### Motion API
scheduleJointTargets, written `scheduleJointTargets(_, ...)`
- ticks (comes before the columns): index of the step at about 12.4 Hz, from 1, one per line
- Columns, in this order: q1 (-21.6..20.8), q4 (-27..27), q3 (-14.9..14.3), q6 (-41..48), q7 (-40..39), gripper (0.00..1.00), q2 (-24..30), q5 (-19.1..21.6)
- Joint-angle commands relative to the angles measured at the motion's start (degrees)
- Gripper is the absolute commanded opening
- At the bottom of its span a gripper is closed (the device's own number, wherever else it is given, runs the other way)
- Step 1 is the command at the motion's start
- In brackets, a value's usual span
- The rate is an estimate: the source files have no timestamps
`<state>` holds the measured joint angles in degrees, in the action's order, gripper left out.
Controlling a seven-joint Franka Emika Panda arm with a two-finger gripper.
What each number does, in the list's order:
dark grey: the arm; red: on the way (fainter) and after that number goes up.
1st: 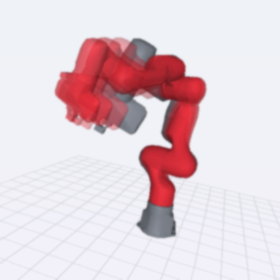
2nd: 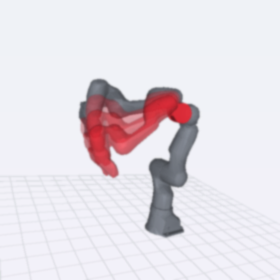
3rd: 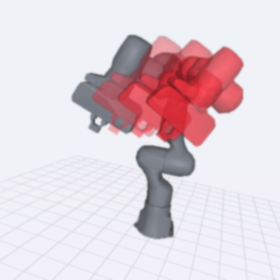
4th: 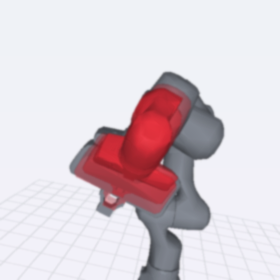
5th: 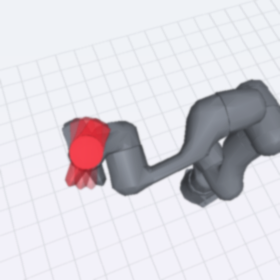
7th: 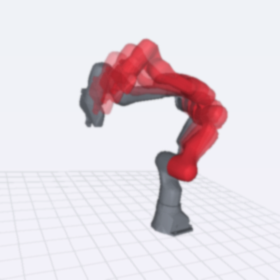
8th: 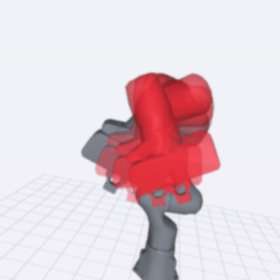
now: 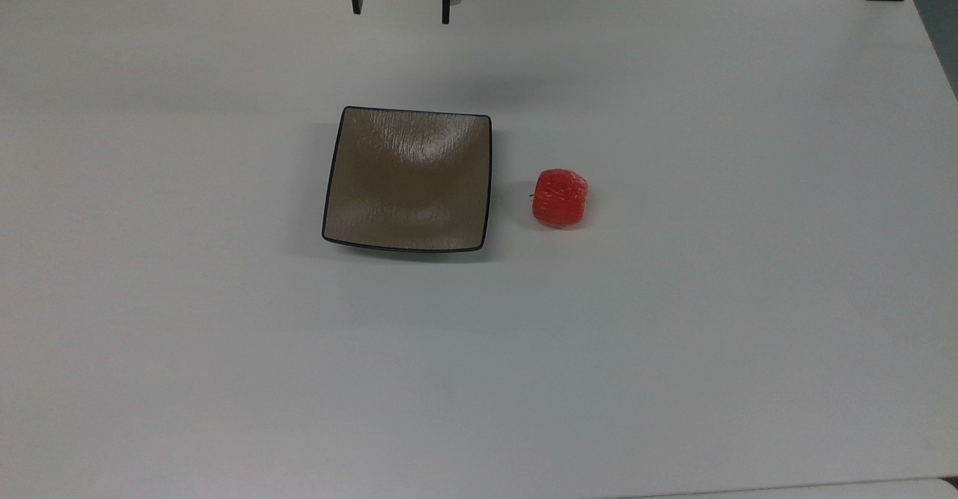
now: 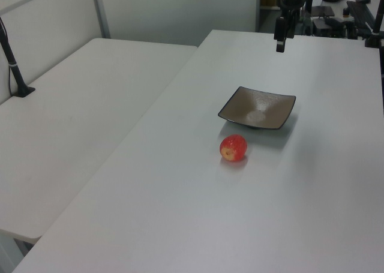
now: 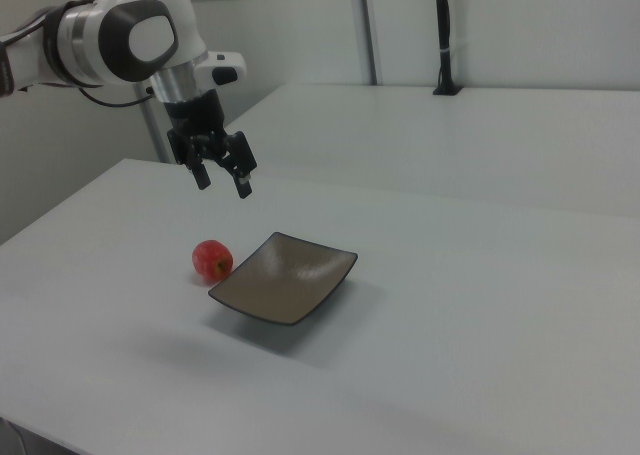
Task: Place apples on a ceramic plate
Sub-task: 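Move the open gripper forward over the brown square plate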
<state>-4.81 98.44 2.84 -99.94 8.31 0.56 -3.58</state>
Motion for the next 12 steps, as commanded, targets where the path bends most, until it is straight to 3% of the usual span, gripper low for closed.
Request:
scheduleJointTargets(1, 0.67, 2.79, 0.05, -2.18, -0.76, 1.0, 0.59, 0.85)
scheduleJointTargets(6, 0.94, 2.81, 0.06, -2.28, -0.67, 1.0, 0.49, 1.03)
scheduleJointTargets(10, 0.33, 2.72, 0.23, -8.41, -0.23, 1.0, -2.4, 1.2)
scheduleJointTargets(12, 0.32, 2.98, 2.42, -12.36, -0.14, 1.0, -3.64, 1.2)
